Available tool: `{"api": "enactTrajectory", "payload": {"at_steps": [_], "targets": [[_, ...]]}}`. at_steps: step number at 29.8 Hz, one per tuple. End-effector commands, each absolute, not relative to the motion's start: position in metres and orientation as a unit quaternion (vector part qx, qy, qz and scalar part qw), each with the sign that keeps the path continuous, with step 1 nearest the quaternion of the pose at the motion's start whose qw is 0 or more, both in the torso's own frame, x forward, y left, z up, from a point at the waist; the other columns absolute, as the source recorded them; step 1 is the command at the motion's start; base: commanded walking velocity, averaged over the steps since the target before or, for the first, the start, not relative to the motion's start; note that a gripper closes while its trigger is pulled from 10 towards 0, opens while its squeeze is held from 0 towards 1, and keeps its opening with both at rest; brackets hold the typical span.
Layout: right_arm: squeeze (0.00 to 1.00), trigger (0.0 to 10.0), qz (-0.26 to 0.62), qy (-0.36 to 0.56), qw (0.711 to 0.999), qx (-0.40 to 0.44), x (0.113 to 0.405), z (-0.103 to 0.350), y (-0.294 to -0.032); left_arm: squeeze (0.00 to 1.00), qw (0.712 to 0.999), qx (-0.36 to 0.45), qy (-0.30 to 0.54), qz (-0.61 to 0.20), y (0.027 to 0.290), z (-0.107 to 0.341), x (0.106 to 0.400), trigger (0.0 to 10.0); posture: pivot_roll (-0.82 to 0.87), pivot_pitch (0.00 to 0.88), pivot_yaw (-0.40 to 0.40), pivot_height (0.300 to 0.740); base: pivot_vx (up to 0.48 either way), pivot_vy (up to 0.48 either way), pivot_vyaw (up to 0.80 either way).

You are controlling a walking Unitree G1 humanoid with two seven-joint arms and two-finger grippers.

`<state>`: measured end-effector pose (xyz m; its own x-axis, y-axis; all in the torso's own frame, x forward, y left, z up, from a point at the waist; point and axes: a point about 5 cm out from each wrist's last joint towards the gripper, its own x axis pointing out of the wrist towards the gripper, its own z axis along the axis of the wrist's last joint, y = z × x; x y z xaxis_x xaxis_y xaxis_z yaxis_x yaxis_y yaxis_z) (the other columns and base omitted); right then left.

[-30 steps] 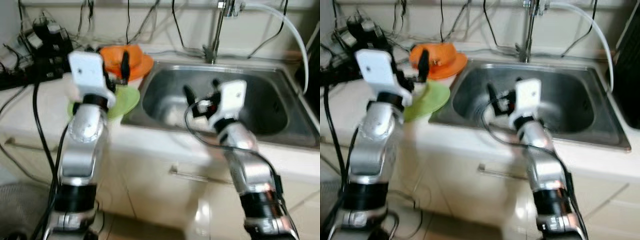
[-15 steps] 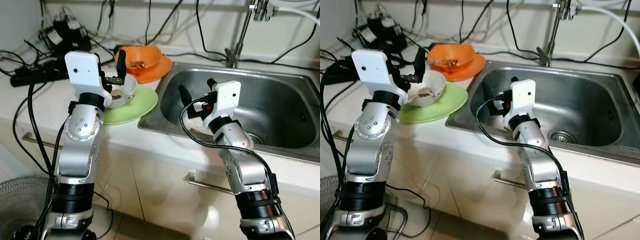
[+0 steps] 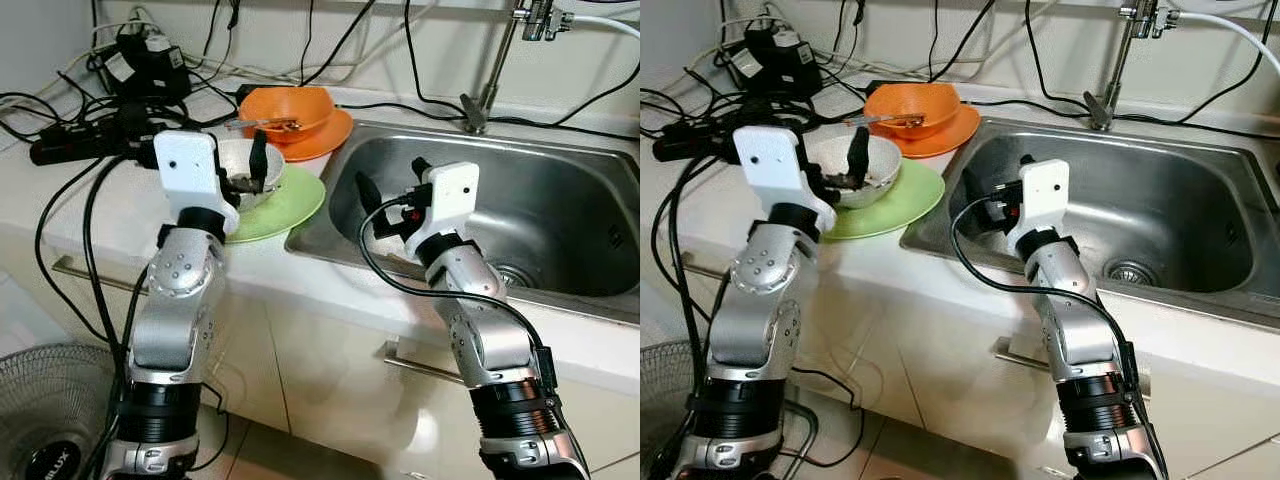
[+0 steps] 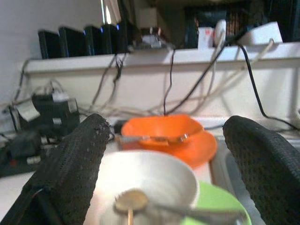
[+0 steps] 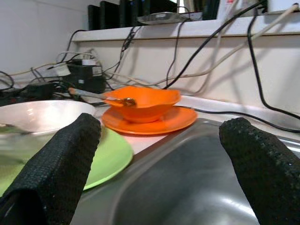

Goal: Kitchen organization

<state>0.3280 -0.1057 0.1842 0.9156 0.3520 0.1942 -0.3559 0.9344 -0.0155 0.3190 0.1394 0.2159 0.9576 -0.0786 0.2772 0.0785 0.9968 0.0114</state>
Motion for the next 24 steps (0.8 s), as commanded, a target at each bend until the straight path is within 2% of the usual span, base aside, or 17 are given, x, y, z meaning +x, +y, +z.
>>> {"api": "enactTrajectory", "payload": {"at_steps": [1, 3, 4, 10, 19, 20, 24], "targets": [[0.43, 10.0, 0.208, -0.098, 0.973, 0.011, 0.328, 0.19, -0.101, 0.0, 0.992, -0.01, -0.118, -0.047, 0.139, 0.207, 0.321, 10.0, -0.08, 0.0, 0.05, 0.74, 0.0, 0.0, 0.0], [0.42, 10.0, 0.223, -0.094, 0.97, 0.01, 0.328, 0.191, -0.099, 0.0, 0.992, -0.017, -0.11, -0.05, 0.139, 0.204, 0.322, 10.0, -0.08, 0.0, 0.05, 0.74, 0.0, 0.0, 0.0], [0.37, 10.0, 0.242, -0.083, 0.967, 0.004, 0.327, 0.19, -0.098, 0.0, 0.993, -0.029, -0.096, -0.061, 0.136, 0.201, 0.323, 10.0, -0.08, 0.0, 0.051, 0.74, 0.0, 0.0, 0.0], [0.31, 10.0, 0.303, -0.031, 0.952, -0.021, 0.325, 0.186, -0.094, 0.0, 0.993, -0.064, -0.052, -0.087, 0.127, 0.188, 0.325, 10.0, -0.09, 0.0, 0.053, 0.74, 0.0, 0.0, 0.0], [0.31, 10.0, 0.394, -0.005, 0.919, -0.031, 0.311, 0.192, -0.089, 0.0, 0.992, -0.068, -0.042, -0.102, 0.12, 0.185, 0.326, 10.0, -0.09, 0.0, 0.055, 0.74, 0.0, 0.0, 0.0], [0.31, 10.0, 0.415, -0.002, 0.909, -0.035, 0.307, 0.192, -0.089, 0.0, 0.992, -0.067, -0.049, -0.096, 0.121, 0.188, 0.327, 10.0, -0.09, 0.0, 0.057, 0.74, 0.0, 0.0, 0.0], [0.31, 10.0, 0.431, -0.001, 0.902, -0.035, 0.303, 0.193, -0.091, 0.0, 0.992, -0.043, -0.074, -0.088, 0.124, 0.198, 0.327, 10.0, -0.09, 0.0, 0.06, 0.74, 0.0, 0.0, 0.0]]}}
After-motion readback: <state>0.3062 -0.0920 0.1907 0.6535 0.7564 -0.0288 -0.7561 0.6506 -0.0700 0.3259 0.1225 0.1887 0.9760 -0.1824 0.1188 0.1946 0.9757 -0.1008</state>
